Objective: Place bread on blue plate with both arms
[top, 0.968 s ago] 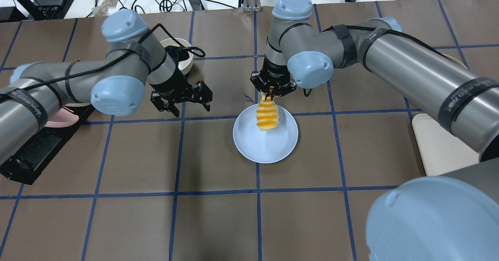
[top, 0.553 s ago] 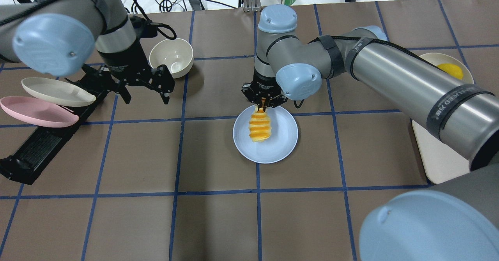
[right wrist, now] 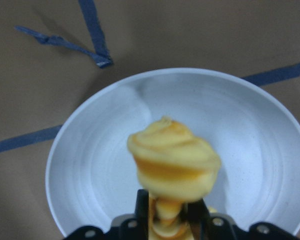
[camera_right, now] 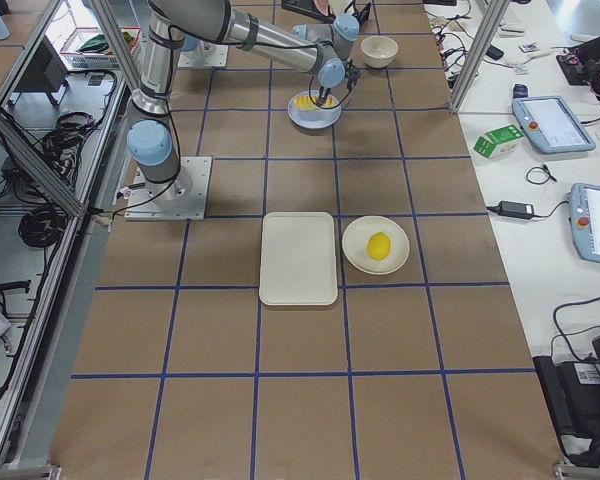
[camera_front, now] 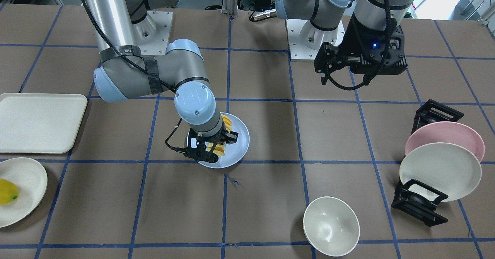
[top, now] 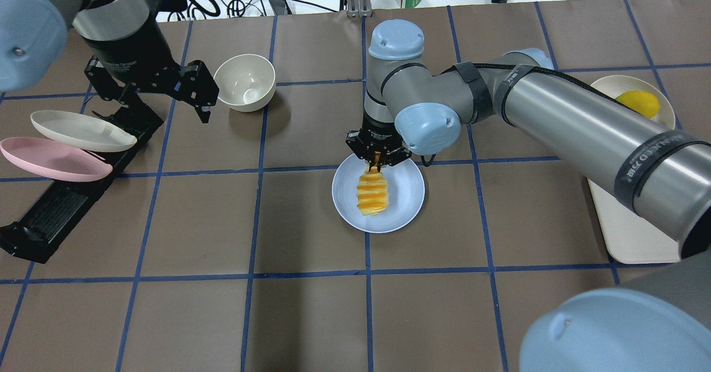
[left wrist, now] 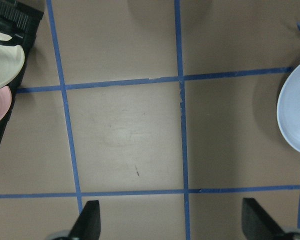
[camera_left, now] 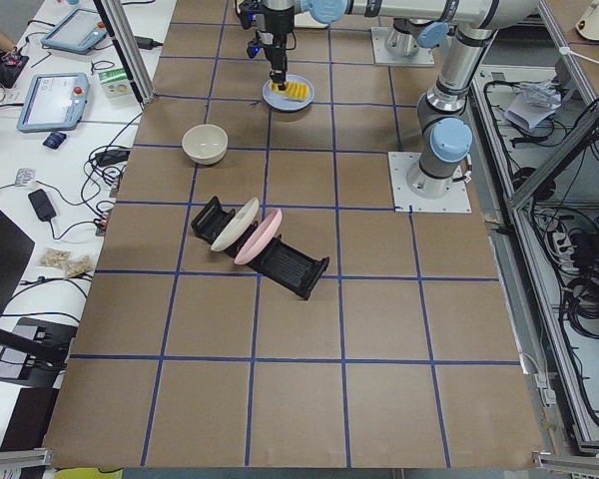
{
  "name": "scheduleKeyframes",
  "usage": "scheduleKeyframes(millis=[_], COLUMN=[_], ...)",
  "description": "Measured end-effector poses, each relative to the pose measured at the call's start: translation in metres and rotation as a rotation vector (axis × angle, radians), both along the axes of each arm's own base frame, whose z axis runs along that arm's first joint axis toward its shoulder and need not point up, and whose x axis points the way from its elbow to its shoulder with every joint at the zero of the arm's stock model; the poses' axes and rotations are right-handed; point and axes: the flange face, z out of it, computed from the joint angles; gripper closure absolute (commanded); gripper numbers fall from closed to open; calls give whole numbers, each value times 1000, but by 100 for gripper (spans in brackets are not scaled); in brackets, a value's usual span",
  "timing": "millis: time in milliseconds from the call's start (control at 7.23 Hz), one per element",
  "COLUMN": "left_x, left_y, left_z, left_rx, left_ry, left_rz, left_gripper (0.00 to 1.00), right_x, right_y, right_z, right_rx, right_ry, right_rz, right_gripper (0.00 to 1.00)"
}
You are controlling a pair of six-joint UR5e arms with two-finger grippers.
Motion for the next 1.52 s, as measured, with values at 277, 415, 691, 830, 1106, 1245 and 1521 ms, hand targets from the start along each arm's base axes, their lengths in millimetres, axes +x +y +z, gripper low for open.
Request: scheduleKeyframes(millis=[277,415,691,830,1106,1245,1521], left_x=[-4,-9,-8,-7,-5,-4,-6], left_y=[-15,-16,-11,-8,-8,-10,-9], left_z=[-5,-8,-12,-8,2,6,7], left_rx=[-50,-43,5,15,29,28,43], left_ry=[30,54,28,10,0,3,5], left_rz=[53,84,68,59,50,35,-26], left_gripper=[0,0,0,0,0,0,0], right_x=[-2,-2,-9,-23,-66,-93,-149], right_y=[3,2,-4,-8,-12,-11,7], right_z=[-7,-6,13,32,81,108,166], right_rx=[-16,-26,-58,-79,-106,-116,-136], right_ry=[-3,-2,2,13,37,36,79], right_rz=[0,-1,-9,-17,-42,-26,55], right_gripper=[1,0,0,0,0,0,0])
